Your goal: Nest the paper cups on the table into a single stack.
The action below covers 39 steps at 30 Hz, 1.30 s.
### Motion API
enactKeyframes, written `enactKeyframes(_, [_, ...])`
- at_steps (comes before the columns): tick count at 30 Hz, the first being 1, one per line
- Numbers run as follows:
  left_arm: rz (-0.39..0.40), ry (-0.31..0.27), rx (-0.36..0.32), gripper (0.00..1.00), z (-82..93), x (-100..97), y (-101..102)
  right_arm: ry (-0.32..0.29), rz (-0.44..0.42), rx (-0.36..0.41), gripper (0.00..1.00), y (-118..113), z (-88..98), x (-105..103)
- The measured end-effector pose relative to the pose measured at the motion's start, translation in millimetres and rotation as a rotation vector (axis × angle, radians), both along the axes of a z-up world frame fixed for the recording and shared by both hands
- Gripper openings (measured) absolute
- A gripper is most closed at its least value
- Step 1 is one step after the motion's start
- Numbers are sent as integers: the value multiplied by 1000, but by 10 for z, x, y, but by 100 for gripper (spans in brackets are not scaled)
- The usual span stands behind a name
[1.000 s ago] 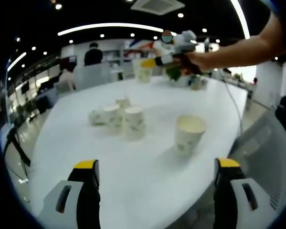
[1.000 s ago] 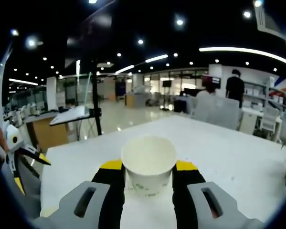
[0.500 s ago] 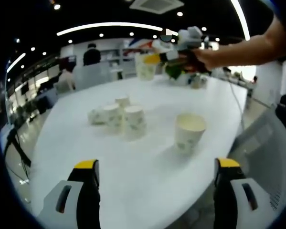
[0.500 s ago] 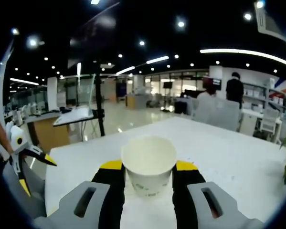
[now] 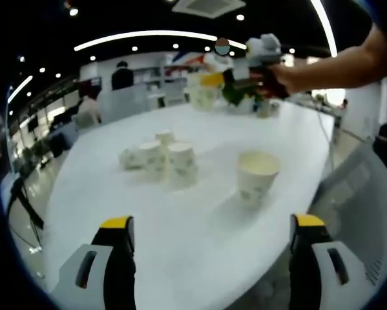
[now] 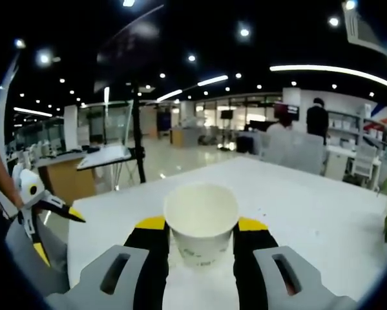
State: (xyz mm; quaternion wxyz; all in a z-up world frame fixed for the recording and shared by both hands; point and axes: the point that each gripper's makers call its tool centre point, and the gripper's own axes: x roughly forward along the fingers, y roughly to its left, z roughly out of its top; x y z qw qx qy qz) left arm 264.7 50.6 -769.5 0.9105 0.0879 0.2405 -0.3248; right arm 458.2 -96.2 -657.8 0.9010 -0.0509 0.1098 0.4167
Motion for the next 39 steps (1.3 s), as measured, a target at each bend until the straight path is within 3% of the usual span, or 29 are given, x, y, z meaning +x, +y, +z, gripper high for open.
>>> enactKeyframes(29, [-2,-9,4,99,3,-10,-12,13,35,22,36,111,-151,-583])
enactKeyframes(39, [-6,-9,6,99,5,-14,-10,8,40,45,36,151,-106,-705])
